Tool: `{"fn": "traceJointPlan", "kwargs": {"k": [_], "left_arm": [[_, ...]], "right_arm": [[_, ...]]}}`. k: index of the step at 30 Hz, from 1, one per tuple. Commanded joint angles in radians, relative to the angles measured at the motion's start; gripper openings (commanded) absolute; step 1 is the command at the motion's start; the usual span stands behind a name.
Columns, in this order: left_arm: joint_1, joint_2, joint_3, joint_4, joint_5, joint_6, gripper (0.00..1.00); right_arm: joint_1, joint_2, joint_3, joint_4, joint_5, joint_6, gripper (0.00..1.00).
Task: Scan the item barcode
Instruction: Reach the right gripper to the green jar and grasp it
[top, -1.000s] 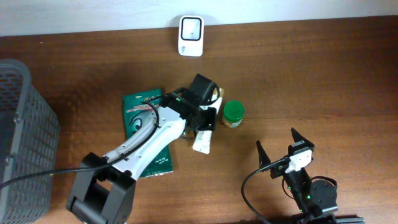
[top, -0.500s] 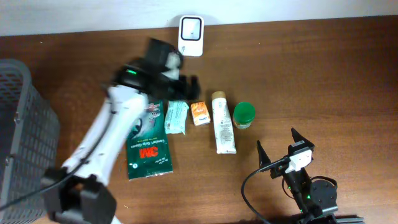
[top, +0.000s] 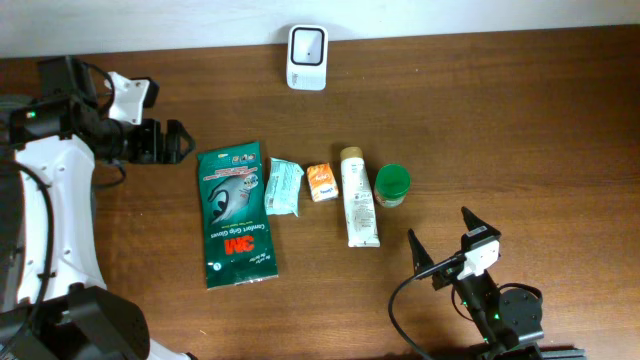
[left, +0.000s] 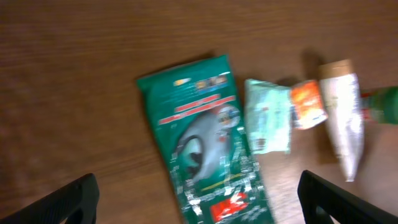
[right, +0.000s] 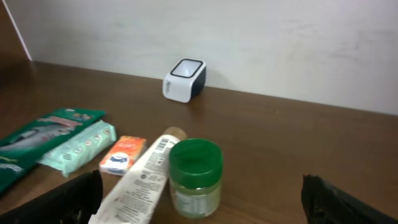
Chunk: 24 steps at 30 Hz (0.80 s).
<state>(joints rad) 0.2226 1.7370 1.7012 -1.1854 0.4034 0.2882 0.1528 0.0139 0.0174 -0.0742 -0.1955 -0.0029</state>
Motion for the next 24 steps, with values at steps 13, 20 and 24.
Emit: {"fn": "traceJointPlan", "kwargs": {"k": [13,20,24], "left_arm": [[0.017,-0.015,0.014,0.092,-0.060,0.046,0.99],[0.017,-0.015,0.014,0.092,-0.060,0.046,0.99],[0.017,-0.015,0.014,0.092,-0.060,0.046,0.99]], "right_arm": [[-0.003,1.014,1.158,-0.833,-0.085,0.060,0.98],[-0.003,1.380,1.344,-0.867,-0.118,0.071,0.98],[-0.003,1.544,1.345,-0.800,-0.190,0.201,0.88]]}}
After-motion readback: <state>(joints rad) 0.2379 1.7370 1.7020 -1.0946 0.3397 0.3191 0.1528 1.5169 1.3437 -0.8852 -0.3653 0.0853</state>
